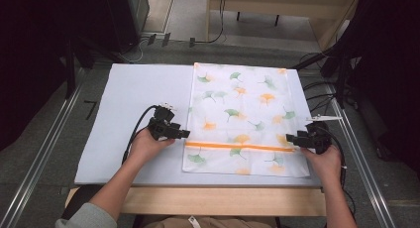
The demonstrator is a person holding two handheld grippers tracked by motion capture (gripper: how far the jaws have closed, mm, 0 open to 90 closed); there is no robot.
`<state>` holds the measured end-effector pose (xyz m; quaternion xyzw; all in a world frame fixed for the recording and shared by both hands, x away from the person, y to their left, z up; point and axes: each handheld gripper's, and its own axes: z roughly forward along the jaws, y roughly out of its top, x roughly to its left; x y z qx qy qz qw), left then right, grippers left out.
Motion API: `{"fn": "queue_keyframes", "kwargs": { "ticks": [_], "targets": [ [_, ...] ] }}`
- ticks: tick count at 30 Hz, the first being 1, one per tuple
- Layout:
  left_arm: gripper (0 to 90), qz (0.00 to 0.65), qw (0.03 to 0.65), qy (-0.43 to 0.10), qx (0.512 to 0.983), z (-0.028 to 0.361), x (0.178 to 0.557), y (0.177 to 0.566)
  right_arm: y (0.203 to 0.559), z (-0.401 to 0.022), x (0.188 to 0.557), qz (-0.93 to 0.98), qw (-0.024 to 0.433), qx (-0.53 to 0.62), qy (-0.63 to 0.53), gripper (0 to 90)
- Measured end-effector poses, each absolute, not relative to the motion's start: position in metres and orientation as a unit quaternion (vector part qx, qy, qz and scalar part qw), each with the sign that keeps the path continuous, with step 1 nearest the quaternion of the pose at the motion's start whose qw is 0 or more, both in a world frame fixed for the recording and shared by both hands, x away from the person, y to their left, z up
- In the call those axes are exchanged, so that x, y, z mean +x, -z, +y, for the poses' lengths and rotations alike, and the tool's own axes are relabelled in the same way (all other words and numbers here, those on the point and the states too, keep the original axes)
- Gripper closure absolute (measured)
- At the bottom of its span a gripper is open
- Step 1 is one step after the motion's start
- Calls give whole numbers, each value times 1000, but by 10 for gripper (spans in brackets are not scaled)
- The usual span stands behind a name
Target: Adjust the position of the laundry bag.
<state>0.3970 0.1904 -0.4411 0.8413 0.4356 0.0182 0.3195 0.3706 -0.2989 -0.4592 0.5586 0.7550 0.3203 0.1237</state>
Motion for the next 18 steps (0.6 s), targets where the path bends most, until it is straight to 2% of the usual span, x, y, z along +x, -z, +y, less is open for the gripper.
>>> {"fn": "queue_keyframes", "kwargs": {
  "ticks": [8, 13, 18],
  "targets": [
    [433, 442, 317, -24, 839, 182, 401, 451, 464, -312, 371, 743, 129, 577, -315, 438],
    [438, 433, 319, -38, 842, 174, 400, 453, 471, -315, 376, 739, 111, 584, -316, 432],
    [497, 425, 310, -60, 848, 163, 397, 454, 472, -306, 379, 742, 117, 578, -320, 470]
  ]
}}
